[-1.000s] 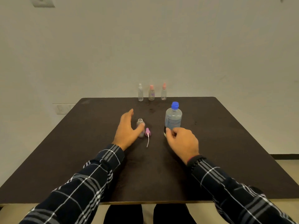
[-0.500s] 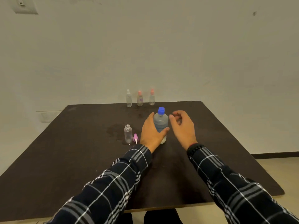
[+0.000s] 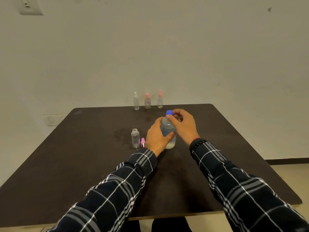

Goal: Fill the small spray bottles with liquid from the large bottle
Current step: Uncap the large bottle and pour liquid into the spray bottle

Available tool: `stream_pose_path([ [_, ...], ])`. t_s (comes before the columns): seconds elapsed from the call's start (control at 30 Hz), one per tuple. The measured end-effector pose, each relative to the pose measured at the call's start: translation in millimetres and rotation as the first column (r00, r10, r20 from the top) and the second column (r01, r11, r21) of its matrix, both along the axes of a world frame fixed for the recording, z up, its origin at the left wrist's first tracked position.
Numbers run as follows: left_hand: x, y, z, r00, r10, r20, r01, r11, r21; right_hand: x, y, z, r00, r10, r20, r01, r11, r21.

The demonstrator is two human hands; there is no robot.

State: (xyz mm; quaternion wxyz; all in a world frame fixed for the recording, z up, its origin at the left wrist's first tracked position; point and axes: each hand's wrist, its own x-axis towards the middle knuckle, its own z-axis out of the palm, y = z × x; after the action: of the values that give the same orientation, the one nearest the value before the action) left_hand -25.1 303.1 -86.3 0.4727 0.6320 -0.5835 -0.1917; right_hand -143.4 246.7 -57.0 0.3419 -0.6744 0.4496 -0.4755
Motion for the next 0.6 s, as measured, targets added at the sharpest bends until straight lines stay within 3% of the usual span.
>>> stream_pose_path([
  [0.1, 0.8, 0.8, 0.4, 1.0, -0.019, 0.002, 0.019, 1.0, -0.006, -8.0, -2.5, -2.4, 0.995, 0.097, 0.018, -0.098, 0.994, 0.054],
  [0.3, 1.9, 1.0, 2.3, 1.0, -0.031, 0.007, 0.031, 0.999, 0.01, -3.3, 1.3, 2.9, 0.934, 0.107, 0.341, -0.158, 0.979, 0.125],
  [0.47, 4.0, 0.8, 6.7, 0.999, -0.04, 0.005, 0.04, 0.998, 0.041, -10.0, 16.8, -15.4, 0.955, -0.014, 0.295, -0.019, 0.994, 0.106],
  [0.6, 4.7, 0.3, 9.5, 0.999, -0.044, -0.002, 0.044, 0.997, 0.056, -27.0, 33.0, -33.5, 0.982, -0.074, 0.175, 0.058, 0.994, 0.094],
])
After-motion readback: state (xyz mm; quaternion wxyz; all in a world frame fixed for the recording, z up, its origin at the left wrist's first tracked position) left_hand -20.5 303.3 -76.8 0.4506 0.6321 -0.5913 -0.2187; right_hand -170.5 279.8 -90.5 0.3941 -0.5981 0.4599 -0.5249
